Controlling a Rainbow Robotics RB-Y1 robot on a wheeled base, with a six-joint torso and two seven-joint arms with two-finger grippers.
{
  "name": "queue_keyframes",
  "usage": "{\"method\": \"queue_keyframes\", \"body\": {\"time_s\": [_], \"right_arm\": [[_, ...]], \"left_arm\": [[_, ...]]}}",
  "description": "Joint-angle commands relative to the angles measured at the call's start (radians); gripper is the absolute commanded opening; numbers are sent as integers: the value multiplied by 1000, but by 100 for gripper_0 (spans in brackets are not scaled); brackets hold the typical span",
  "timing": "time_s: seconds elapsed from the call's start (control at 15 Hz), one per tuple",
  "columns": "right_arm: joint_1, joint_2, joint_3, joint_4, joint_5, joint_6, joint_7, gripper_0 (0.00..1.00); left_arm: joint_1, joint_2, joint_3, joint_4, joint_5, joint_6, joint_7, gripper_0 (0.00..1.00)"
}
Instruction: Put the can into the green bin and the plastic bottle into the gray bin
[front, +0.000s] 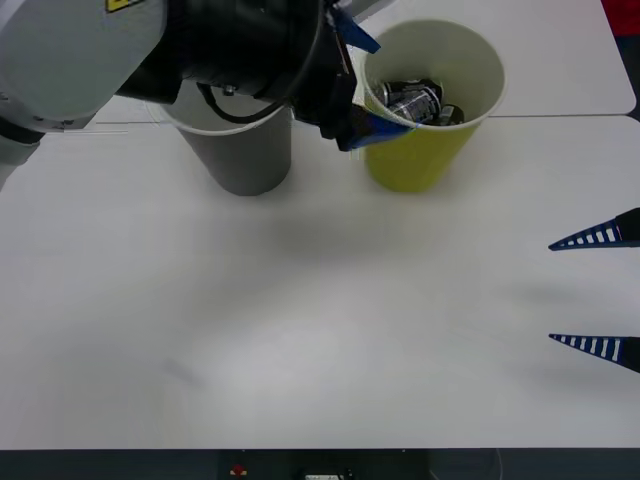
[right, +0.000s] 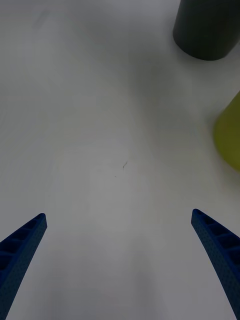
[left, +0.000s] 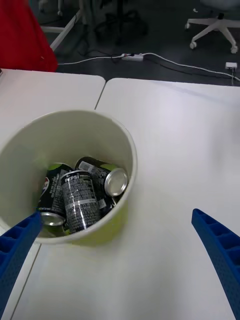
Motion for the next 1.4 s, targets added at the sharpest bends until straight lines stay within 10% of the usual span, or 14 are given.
{"method": "queue_keyframes", "body": {"time_s": [0.07,0.6,0.93,1.4], "right_arm": [[0,0,0,0,0,0,0,100],[0,0,0,0,0,0,0,100],[0,0,0,0,0,0,0,100],[0,0,0,0,0,0,0,100]], "left_arm": [[145,87,75,-101,119,0,-118,100],[625,346,292,-218,499,0,-641,100],[903,426,442,-265,522,0,-878,100],[1233,449,667,-356,513,0,-922,100]]}}
